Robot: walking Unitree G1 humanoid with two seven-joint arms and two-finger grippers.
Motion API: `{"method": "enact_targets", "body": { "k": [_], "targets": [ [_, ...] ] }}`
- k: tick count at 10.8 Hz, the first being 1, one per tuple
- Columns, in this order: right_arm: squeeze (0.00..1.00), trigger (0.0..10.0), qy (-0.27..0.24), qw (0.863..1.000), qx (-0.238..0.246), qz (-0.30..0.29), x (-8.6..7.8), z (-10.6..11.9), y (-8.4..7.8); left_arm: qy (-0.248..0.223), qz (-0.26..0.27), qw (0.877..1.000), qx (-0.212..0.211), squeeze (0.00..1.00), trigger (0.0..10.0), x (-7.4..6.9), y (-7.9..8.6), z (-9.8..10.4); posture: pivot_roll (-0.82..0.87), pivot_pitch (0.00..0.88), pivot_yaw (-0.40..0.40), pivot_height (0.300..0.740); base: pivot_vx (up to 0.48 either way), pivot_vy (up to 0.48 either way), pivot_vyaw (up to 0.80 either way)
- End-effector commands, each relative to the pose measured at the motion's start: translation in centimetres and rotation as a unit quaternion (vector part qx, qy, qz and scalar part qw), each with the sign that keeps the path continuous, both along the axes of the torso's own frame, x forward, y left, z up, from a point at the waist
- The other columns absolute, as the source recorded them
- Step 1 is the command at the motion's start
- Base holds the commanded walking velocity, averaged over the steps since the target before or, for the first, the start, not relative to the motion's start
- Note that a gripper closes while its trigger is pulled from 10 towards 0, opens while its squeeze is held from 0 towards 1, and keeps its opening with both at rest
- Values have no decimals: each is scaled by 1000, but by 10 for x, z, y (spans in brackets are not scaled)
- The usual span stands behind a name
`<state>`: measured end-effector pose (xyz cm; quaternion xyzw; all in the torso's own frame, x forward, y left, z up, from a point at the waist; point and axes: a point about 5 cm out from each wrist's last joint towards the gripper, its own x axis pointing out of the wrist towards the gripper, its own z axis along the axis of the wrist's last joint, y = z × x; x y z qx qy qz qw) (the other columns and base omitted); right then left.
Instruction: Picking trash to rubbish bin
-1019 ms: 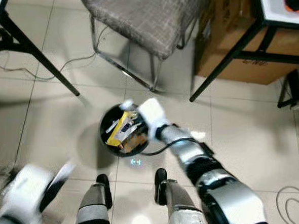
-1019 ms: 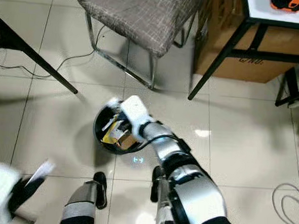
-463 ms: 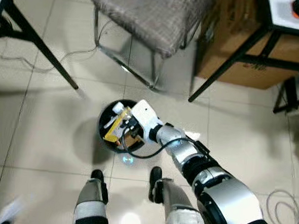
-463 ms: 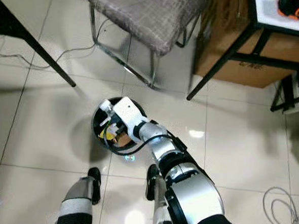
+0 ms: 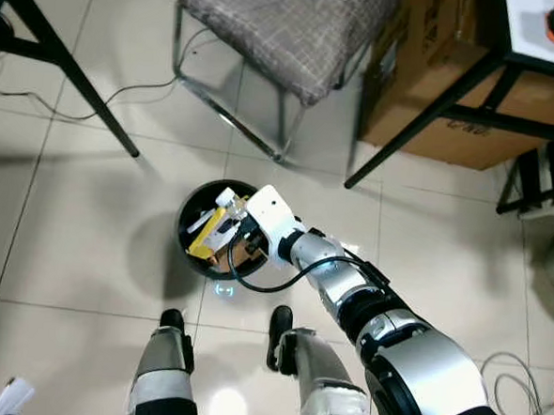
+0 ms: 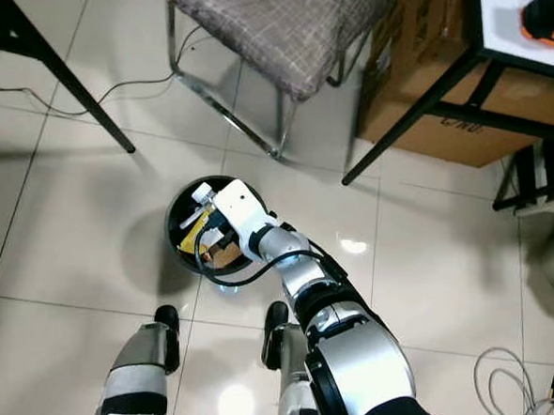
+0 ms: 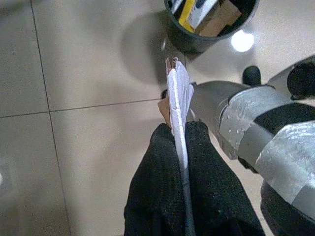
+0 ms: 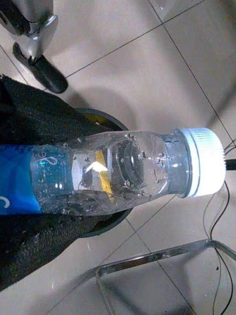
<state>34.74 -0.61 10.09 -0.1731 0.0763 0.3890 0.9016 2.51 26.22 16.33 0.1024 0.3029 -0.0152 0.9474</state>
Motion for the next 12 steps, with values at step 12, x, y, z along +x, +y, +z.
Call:
{"method": "enact_targets", "body": {
  "k": [12],
  "targets": [
    [0,10000,6,999,38,1,2,5,0,-109,-45,991,-64,0,10000,81,-49,-65,333,465,-200,740,0,0,0]
  ]
}}
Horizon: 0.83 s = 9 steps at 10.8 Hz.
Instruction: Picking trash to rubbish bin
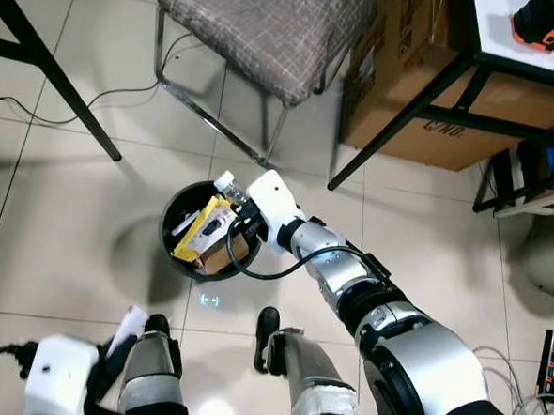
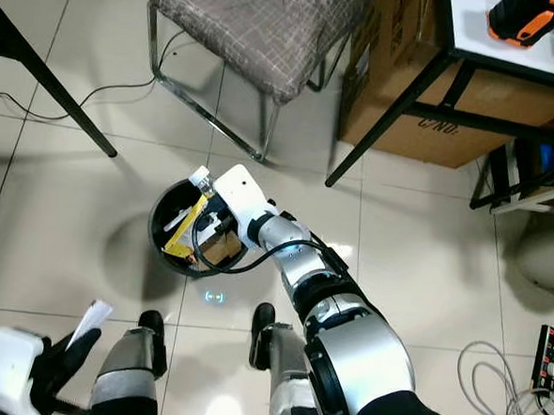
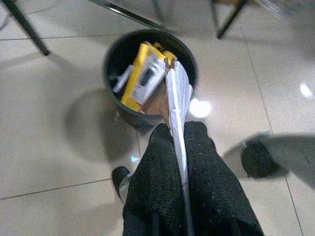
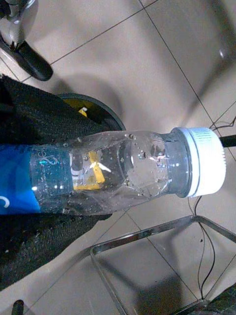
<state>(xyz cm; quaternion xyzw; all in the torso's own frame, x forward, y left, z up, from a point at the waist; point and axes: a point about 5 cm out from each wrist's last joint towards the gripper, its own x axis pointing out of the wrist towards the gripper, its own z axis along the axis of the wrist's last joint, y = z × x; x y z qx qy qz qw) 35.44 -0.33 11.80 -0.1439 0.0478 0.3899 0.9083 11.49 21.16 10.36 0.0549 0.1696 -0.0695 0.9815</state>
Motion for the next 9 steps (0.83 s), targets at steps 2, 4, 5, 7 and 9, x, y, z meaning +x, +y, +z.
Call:
{"method": "enact_targets", "body": {
  "k": [2,4,5,7,9],
  "targets": [
    [0,10000,20,1000,10,5,-7,-10,3,24,17,999,-17,0,10000,-2,1,-13,302,457,-195,740,0,0,0],
    [0,10000,19,1000,10,12,-7,-7,9,34,23,999,11,0,10000,-6,8,-11,327,463,-183,740,0,0,0],
    [0,10000,20,1000,13,9,-7,-6,10,37,-3,999,25,0,10000,-15,6,6,347,473,-184,740,0,0,0],
    [0,10000,28,999,16,5,-9,-10,9,30,-5,999,20,0,10000,-32,9,35,372,464,-179,740,0,0,0],
    [0,10000,34,999,21,-2,-10,-11,12,33,10,999,21,0,10000,-35,10,33,398,472,-173,740,0,0,0]
  ]
}}
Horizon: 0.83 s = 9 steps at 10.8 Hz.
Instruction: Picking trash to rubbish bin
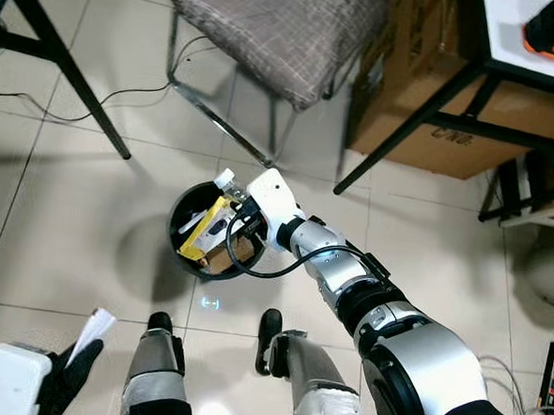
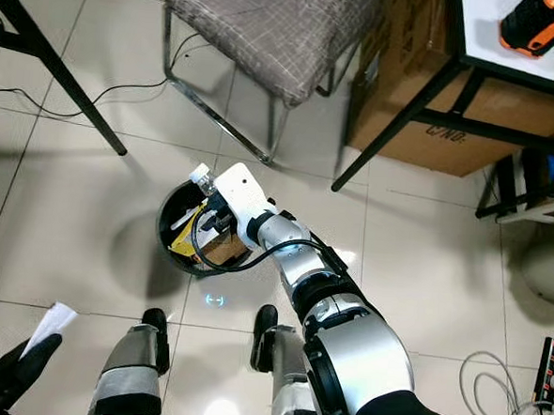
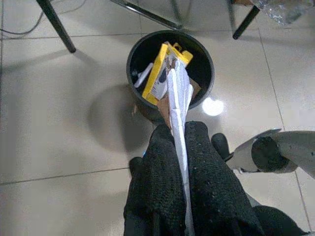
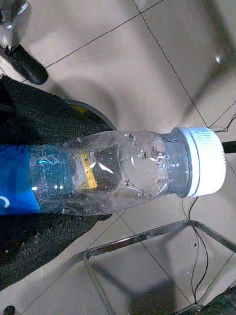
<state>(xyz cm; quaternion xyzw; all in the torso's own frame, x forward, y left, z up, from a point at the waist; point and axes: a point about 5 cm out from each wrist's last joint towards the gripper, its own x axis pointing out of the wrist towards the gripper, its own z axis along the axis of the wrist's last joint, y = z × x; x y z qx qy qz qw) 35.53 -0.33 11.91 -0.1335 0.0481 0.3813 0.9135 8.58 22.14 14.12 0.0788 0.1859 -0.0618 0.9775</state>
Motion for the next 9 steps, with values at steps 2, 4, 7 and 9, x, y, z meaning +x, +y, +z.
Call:
{"method": "enact_targets", "body": {
  "k": [2,4,7,9],
  "targets": [
    [0,10000,32,999,12,10,-11,-11,15,32,-4,999,-6,0,10000,-6,-1,-1,398,474,-177,740,0,0,0],
    [0,10000,32,999,10,15,-12,-11,16,41,0,999,-12,0,10000,-13,-1,-2,387,476,-177,740,0,0,0],
    [0,10000,28,999,16,19,-11,-8,18,40,-13,999,-22,0,10000,-8,-9,-4,373,482,-177,740,0,0,0],
    [1000,10000,28,998,51,9,-7,0,17,40,-12,999,-19,0,10000,-8,-9,-4,375,482,-175,740,0,0,0]
  ]
}}
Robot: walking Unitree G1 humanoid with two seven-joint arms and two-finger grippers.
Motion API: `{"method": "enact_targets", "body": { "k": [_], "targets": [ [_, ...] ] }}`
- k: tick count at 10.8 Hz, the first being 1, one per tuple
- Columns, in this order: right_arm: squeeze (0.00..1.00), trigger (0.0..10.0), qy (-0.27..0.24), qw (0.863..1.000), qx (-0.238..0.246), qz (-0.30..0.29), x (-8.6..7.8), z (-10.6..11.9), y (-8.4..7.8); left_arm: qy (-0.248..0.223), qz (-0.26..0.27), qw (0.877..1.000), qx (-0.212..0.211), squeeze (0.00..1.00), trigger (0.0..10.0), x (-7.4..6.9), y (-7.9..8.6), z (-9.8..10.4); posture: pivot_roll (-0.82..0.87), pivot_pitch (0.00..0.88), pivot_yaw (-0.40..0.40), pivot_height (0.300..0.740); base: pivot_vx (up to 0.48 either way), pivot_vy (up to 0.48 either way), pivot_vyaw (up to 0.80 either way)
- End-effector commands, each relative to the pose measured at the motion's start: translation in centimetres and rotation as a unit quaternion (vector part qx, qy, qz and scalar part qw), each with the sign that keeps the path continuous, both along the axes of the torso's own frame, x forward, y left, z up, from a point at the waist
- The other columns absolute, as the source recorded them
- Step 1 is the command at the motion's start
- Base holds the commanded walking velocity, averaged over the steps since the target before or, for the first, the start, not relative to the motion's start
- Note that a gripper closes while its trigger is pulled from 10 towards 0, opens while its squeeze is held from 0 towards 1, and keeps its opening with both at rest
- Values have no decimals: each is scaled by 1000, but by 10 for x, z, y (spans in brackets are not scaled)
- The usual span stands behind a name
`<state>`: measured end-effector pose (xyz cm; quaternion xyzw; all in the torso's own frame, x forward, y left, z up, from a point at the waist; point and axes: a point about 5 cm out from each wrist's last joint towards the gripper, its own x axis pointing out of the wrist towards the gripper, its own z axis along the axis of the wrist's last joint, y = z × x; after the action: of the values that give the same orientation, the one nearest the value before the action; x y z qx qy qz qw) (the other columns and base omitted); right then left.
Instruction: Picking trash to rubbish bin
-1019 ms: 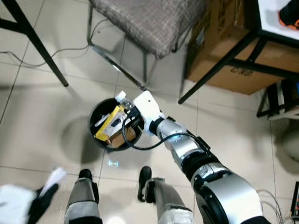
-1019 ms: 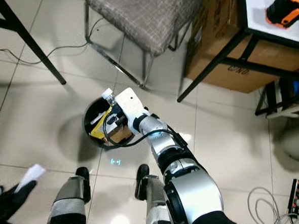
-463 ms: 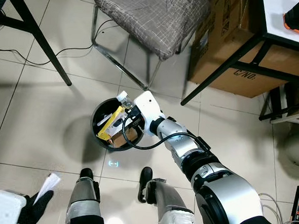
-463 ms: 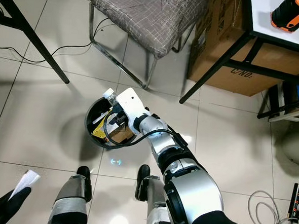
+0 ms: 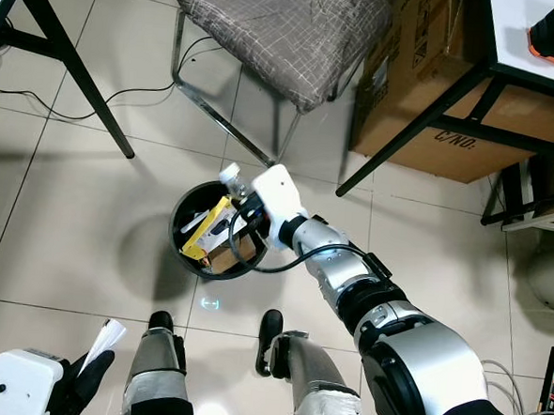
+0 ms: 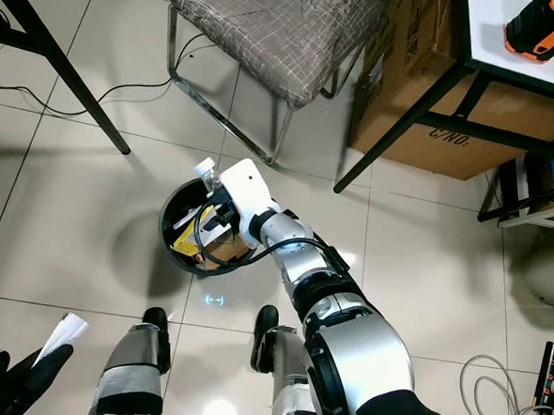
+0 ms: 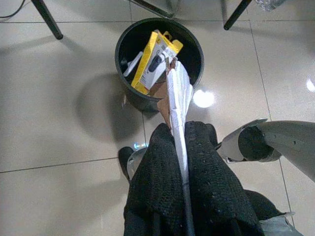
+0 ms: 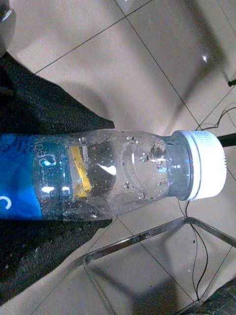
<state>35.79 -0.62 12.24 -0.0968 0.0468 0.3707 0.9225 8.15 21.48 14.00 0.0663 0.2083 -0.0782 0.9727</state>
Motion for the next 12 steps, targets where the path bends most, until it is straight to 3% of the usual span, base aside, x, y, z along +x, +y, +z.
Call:
{"method": "enact_targets", "body": {
  "k": [1,8,10,11,12],
  "targets": [
    [1000,10000,17,999,18,26,-10,-4,20,15,1,1000,-4,0,10000,-4,-1,-3,375,479,-174,740,0,0,0],
    [1000,10000,15,999,42,31,-6,5,20,17,1,1000,3,0,10000,-6,0,-2,396,463,-181,740,0,0,0],
    [1000,10000,4,1000,22,17,-6,1,15,13,0,1000,-2,0,10000,1,0,-8,360,433,-182,740,0,0,0],
    [451,10000,11,999,37,-6,-6,-4,6,4,2,1000,-19,0,10000,10,-3,-13,323,403,-186,740,0,0,0],
    [0,10000,20,997,64,-29,-6,-11,-5,-3,4,999,-38,0,10000,21,-7,-22,241,346,-176,740,0,0,0]
  ]
}}
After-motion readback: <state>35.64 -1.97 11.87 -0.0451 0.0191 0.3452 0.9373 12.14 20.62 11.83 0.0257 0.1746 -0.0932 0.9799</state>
